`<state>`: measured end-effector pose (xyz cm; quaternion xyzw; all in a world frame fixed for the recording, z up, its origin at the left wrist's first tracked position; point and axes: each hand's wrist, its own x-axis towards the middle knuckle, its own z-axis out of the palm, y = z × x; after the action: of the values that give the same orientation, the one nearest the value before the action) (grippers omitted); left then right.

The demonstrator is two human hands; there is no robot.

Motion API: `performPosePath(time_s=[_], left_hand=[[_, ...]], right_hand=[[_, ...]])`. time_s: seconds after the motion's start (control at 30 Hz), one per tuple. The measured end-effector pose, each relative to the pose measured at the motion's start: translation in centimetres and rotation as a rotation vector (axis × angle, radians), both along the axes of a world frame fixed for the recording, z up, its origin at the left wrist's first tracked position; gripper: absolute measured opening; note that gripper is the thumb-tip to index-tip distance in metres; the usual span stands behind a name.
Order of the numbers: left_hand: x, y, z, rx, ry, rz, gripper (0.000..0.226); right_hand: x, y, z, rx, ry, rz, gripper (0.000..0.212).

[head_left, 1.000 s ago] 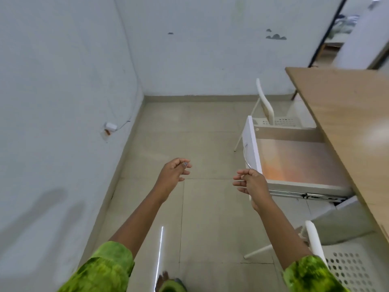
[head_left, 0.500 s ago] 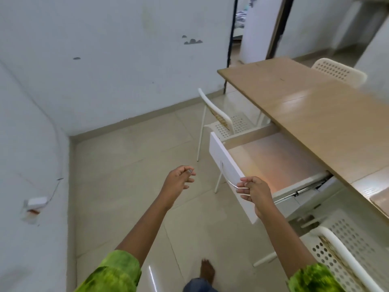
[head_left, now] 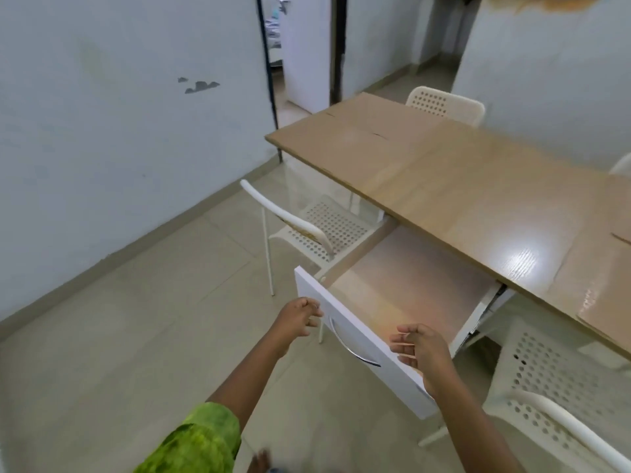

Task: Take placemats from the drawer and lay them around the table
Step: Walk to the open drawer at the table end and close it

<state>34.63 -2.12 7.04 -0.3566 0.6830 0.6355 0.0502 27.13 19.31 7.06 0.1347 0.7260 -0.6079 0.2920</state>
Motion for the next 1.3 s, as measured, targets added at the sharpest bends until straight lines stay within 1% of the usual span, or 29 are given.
performPosePath(time_s=[0.1, 0.2, 0.3, 0.37, 0.43, 0.5, 0.6, 0.67, 0.73, 0.77, 0.83, 0.97, 1.0, 1.07, 1.17, 1.27, 1.3], left_hand=[[-2.5, -1.7, -1.4, 0.057, -0.076, -0.073, 0.018], [-4.0, -2.9, -2.4, 0.172, -0.121, -0.126, 0.029], [-5.2, -4.8, -3.5, 0.387, -0.128, -0.104, 0.041], [-5.7, -5.7, -4.1, 0.508, -0.126, -0.06, 0.049], [-6.1, -6.4, -4.5, 0.592, -0.132, -0.026, 0.056], [-6.5, -6.8, -4.4, 0.675, -0.136, -0.01, 0.065], [-7.4, -6.7, -3.7, 0.774, -0.133, -0.027, 0.077], [-7.9, -6.5, -3.2, 0.806, -0.128, -0.024, 0.08], [-8.6, -6.3, -2.6, 0.821, -0.113, -0.026, 0.081], [-9.0, -6.2, -2.3, 0.825, -0.109, -0.026, 0.081], [-10.0, -5.8, -1.9, 0.827, -0.101, -0.028, 0.082], [-13.1, -5.1, -1.6, 0.812, -0.093, -0.04, 0.084], [-13.8, -4.9, -1.6, 0.805, -0.093, -0.043, 0.083], [-15.6, -4.3, -1.5, 0.783, -0.086, -0.041, 0.08], [-18.1, -3.1, -1.5, 0.753, -0.082, -0.026, 0.075], [-20.6, -1.9, -1.4, 0.731, -0.085, 0.0, 0.071], [-21.6, -1.4, -1.3, 0.731, -0.077, 0.005, 0.07]], right_hand=[[0.1, -1.0, -0.2, 0.043, -0.002, -0.11, 0.024], [1.2, -1.9, -0.4, 0.045, -0.088, -0.227, 0.023], [2.9, -3.2, -0.9, 0.068, -0.173, -0.332, 0.02], [3.9, -3.9, -1.7, 0.062, -0.235, -0.413, 0.01], [4.7, -4.8, -2.6, -0.012, -0.304, -0.502, 0.011], [5.0, -5.7, -2.8, -0.163, -0.348, -0.636, 0.009], [4.5, -6.5, -2.6, -0.427, -0.318, -0.893, 0.012], [4.1, -6.9, -2.0, -0.53, -0.309, -0.978, 0.016], [3.5, -7.2, -1.7, -0.564, -0.292, -1.03, 0.016], [3.0, -7.2, -1.7, -0.581, -0.281, -1.061, 0.02], [1.8, -7.2, -1.7, -0.602, -0.263, -1.117, 0.037], [-1.3, -6.7, -1.8, -0.591, -0.24, -1.171, 0.042], [-2.0, -6.5, -1.8, -0.579, -0.24, -1.179, 0.04], [-3.8, -5.9, -2.0, -0.567, -0.251, -1.176, 0.027], [-6.7, -5.0, -2.2, -0.533, -0.257, -1.137, 0.019], [-9.5, -4.1, -2.1, -0.518, -0.277, -1.117, 0.019], [-10.5, -3.7, -2.1, -0.514, -0.267, -1.106, 0.023]])
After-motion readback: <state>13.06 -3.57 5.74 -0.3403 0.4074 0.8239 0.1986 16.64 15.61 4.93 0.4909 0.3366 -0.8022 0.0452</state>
